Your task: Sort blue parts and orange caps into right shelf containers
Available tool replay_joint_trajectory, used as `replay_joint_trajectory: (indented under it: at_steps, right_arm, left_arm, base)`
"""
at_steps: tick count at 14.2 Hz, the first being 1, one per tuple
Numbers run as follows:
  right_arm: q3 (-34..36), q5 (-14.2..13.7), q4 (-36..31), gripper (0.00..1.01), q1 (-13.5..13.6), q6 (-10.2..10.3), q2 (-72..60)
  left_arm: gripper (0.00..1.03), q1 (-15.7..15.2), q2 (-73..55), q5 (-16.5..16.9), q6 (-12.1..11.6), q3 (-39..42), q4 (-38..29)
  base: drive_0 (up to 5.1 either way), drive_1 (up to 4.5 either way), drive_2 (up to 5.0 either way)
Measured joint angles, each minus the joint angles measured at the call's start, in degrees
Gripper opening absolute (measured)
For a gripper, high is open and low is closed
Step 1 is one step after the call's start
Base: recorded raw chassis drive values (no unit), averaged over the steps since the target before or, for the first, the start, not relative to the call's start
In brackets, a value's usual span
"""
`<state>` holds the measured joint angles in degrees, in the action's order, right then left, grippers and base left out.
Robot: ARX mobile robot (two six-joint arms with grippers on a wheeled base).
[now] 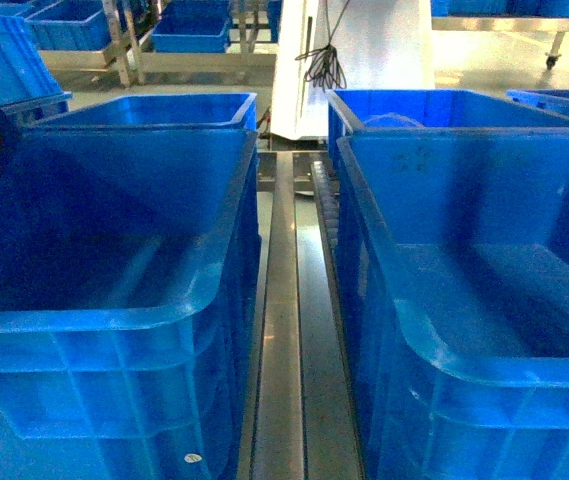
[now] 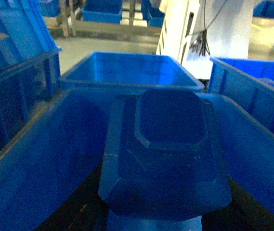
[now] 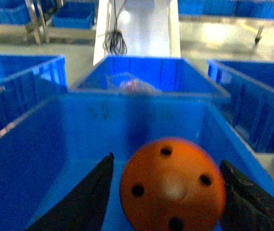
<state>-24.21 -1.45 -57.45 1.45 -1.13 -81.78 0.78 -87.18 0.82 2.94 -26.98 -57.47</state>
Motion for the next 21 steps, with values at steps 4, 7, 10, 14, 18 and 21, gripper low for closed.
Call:
replay_joint_trajectory:
  at_steps: [4, 7, 10, 14, 18, 21]
  right_arm:
    - [3.3, -0.9, 2.5, 0.98, -0.7, 0.9, 4.0]
    - [4.1, 0.6, -0.2, 0.91, -1.2, 1.0, 4.0]
    - [6.1, 1.1, -0.2, 0.8, -1.2, 1.0, 5.6]
    - [9.5, 1.3, 0.3, 0.65, -1.2, 1.0, 9.1]
    - [13.2, 1.3, 1.9, 0.39, -1.2, 1.1, 14.6]
    - [18.7, 1.3, 1.1, 0.01, -1.3, 0.9, 19.7]
  left_arm:
    - [0.98, -4.3, 12.0, 5.8, 4.3, 8.3, -1.4]
    - [0.94, -3.9, 12.3, 4.5, 3.9, 8.4, 1.0]
    - [0.85, -2.3, 13.6, 0.7, 2.1, 9.7, 2.2]
    - [0.7, -0.9, 17.2, -0.5, -0.3, 12.9, 2.8]
    - [0.44, -0.6, 22.7, -0.7, -1.9, 16.1, 4.0]
    - [0.04, -0.8, 30.8, -0.9, -1.9, 20.6, 8.3]
  base:
    - [0.0, 0.0, 0.0]
    - [0.0, 0.0, 0.0]
    - [0.0, 0.0, 0.0]
    - [0.0, 0.0, 0.0]
    - [0.0, 0.0, 0.0]
    - [0.0, 0.0, 0.0]
